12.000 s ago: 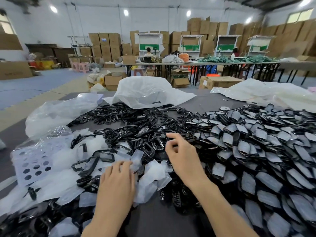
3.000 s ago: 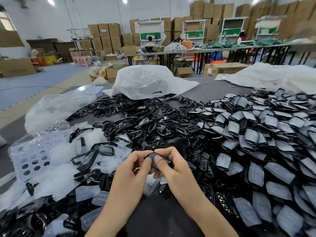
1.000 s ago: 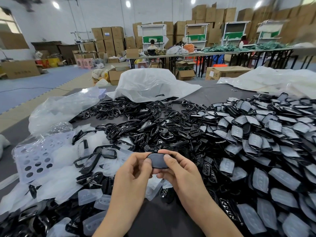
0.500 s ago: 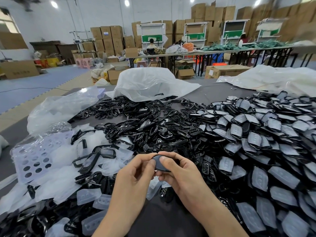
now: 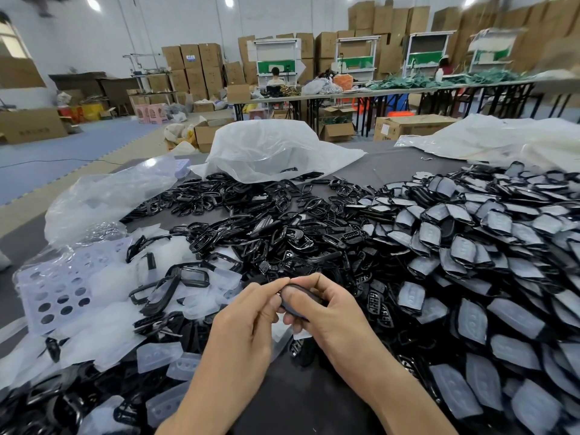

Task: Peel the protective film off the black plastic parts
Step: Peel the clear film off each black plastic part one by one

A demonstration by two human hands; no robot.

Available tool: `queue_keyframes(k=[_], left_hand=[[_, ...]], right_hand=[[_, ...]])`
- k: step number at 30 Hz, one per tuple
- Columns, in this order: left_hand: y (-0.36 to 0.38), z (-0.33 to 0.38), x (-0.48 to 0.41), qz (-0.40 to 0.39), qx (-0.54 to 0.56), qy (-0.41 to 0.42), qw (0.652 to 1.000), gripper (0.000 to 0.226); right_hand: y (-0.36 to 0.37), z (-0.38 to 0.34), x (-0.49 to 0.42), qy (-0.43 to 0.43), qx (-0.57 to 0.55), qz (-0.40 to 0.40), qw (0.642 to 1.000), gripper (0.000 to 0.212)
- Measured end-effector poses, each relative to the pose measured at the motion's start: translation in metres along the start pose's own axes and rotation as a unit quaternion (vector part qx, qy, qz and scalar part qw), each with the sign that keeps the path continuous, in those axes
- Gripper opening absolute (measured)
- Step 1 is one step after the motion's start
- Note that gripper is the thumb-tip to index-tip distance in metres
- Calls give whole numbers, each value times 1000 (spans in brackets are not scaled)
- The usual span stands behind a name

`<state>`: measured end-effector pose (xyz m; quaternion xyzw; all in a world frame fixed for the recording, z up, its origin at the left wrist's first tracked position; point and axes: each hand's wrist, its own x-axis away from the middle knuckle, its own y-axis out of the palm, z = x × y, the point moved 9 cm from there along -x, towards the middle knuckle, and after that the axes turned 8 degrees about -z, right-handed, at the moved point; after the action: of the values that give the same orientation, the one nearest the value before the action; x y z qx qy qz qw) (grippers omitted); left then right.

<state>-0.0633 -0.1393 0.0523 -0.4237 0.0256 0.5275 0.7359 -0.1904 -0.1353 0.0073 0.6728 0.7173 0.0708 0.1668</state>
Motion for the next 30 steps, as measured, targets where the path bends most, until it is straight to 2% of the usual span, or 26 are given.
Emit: queue_keyframes(k=[5, 8, 10, 15, 18, 21, 23, 25, 28, 30], left_hand=[[-1, 4, 1, 2, -3, 0, 1000, 24], [-1, 5, 2, 9, 5, -24, 1000, 23], [-1, 9, 3, 5, -27, -10, 1000, 21], [14, 29, 7, -67, -148, 83, 983, 29], [31, 34, 9, -116, -140, 102, 978, 33], [46, 37, 14, -154, -112, 112, 975, 36], [44, 36, 14, -135, -74, 111, 982, 36], [30, 30, 12, -76, -22, 87, 993, 33], [8, 6, 6, 16, 76, -8, 997, 20], [7, -10, 3, 19, 129, -75, 989, 19]], right_hand=[[0, 0, -2, 5, -10, -1, 1000, 7], [-7, -4, -1, -9, -8, 26, 1000, 6], [-12, -7, 0, -17, 2, 45, 999, 7], [-22, -6, 0, -28, -23, 88, 995, 19], [-26, -5, 1, -20, -32, 107, 994, 30], [-30, -3, 2, -8, -54, 118, 992, 31], [-31, -2, 2, -1, -73, 113, 991, 27], [-26, -3, 2, 8, -90, 97, 991, 22], [-15, -1, 1, 23, -74, 58, 995, 17], [-3, -1, 1, 15, -63, 18, 998, 1]])
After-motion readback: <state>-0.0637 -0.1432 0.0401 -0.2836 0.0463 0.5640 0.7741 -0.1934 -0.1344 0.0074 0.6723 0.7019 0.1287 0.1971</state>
